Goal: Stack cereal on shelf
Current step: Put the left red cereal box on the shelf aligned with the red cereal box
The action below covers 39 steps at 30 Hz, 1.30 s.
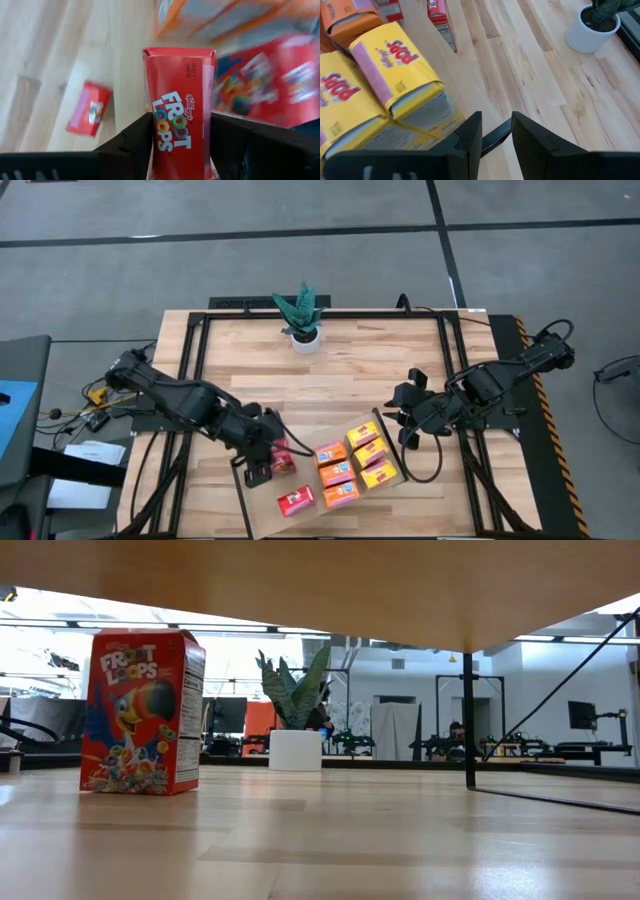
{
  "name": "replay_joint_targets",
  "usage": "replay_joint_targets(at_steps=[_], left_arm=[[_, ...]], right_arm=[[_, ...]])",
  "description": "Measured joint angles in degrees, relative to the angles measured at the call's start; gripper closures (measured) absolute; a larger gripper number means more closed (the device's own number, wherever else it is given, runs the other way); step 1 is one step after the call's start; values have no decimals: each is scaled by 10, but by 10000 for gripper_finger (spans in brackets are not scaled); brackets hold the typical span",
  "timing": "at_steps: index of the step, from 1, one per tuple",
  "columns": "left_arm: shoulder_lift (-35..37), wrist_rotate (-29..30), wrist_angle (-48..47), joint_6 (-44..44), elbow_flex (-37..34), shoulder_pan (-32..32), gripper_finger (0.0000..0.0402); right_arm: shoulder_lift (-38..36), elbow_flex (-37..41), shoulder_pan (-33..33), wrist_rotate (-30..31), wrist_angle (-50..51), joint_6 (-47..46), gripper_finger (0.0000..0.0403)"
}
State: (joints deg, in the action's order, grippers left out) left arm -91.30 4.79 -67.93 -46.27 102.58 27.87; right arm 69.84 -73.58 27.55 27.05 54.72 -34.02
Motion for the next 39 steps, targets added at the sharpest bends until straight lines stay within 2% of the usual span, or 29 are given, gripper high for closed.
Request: replay_joint_targets(at_steps=[3,8,22,28,35,39], left_arm=[[2,19,5,2,24,0,251],[2,4,29,31,42,2,251],[1,4,61,12,41,-2,251],[2,-13,60,53,41,-1,251],[2,13,58,52,41,10,252],[2,20,51,43,41,16,265]], right_arm=[[0,0,0,0,0,0,274],[0,0,0,0,-1,0,274],[0,0,0,0,0,0,274],[0,0,0,0,0,2,274],[0,0,0,0,1,11,274],[0,0,0,0,1,12,274]])
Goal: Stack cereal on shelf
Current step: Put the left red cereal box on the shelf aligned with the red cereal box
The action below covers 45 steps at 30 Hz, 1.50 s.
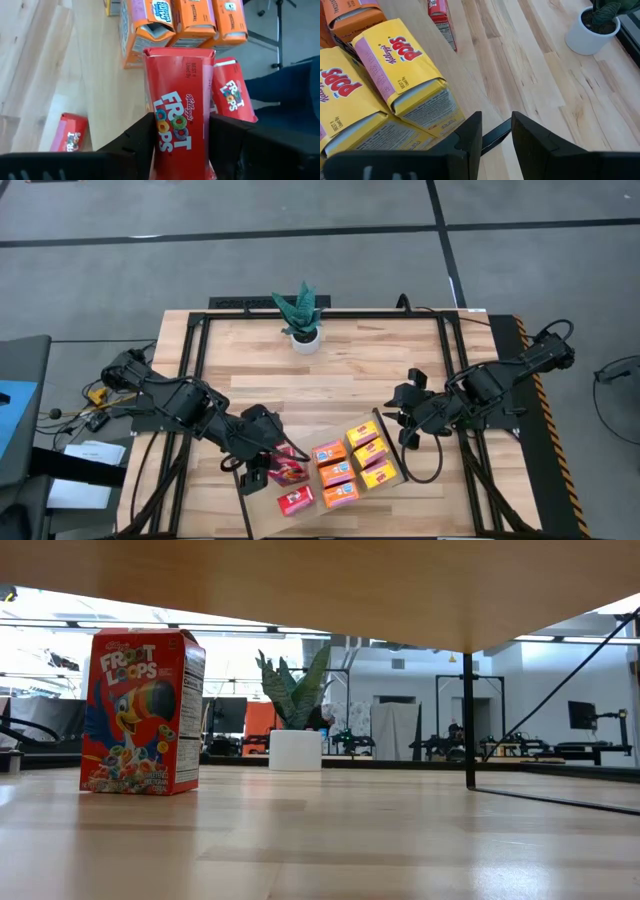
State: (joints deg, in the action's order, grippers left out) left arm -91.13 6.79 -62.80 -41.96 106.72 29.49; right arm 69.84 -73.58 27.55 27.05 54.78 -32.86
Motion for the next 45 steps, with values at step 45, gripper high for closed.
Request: replay_joint_targets(at_steps=[45], left_arm=[[-36,-4,-29,-4,9,1,267]], right_arm=[[0,0,0,0,0,4,274]])
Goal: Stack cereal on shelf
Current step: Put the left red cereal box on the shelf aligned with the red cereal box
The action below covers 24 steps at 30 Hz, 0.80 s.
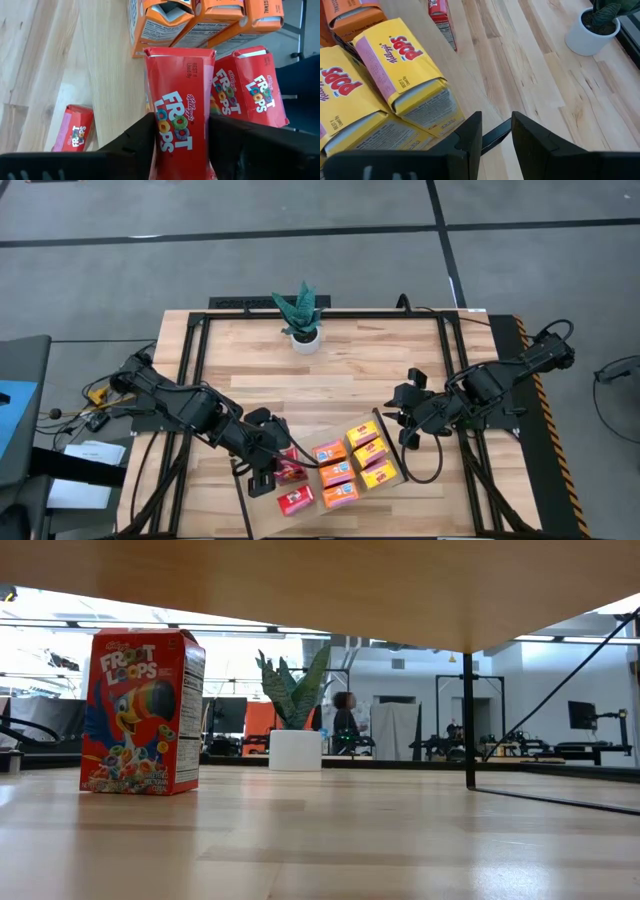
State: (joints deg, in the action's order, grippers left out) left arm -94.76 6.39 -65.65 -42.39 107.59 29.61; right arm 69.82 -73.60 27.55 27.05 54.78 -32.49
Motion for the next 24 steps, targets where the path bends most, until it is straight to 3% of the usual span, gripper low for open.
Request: replay_joint_targets(at_steps=[10,24], left_arm=[[0,-11,-3,-15,0,-2,206],[11,-21,13,-47,0,-14,200]], right_arm=[[0,0,0,0,0,1,274],[0,0,0,0,0,0,274]])
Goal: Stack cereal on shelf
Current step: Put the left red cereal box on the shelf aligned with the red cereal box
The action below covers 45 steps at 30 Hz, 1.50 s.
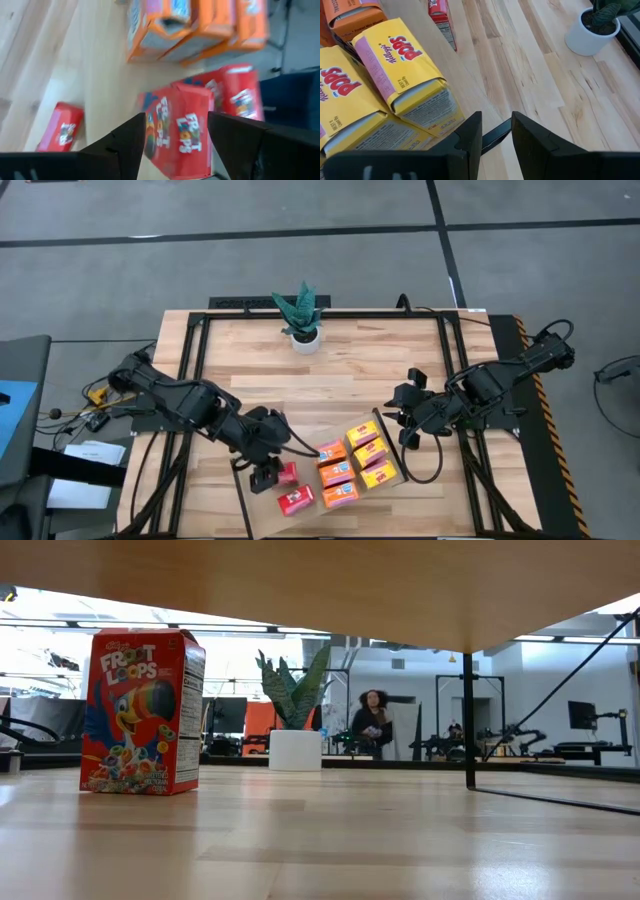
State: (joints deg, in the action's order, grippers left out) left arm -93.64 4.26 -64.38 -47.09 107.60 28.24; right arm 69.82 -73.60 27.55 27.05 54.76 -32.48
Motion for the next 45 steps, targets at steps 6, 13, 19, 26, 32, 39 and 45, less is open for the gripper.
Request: replay_joint_targets(at_steps=[6,13,19,26,32,39,45], left_arm=[[27,-10,-4,-30,1,2,205],[27,-8,-119,-105,1,51,237],[26,31,-139,-155,-17,101,284],[16,77,-102,-150,-17,132,351],[-14,64,-99,-137,-18,136,397],[-39,79,-78,-131,-18,133,396],[-47,79,-44,-131,-18,130,401]], right_arm=[[0,0,0,0,0,-1,274],[0,0,0,0,0,-1,274],[0,0,0,0,0,-1,274],[0,0,0,0,0,-1,274],[0,0,0,0,-1,-1,274],[0,0,0,0,-1,-1,274],[0,0,1,0,0,-1,274]])
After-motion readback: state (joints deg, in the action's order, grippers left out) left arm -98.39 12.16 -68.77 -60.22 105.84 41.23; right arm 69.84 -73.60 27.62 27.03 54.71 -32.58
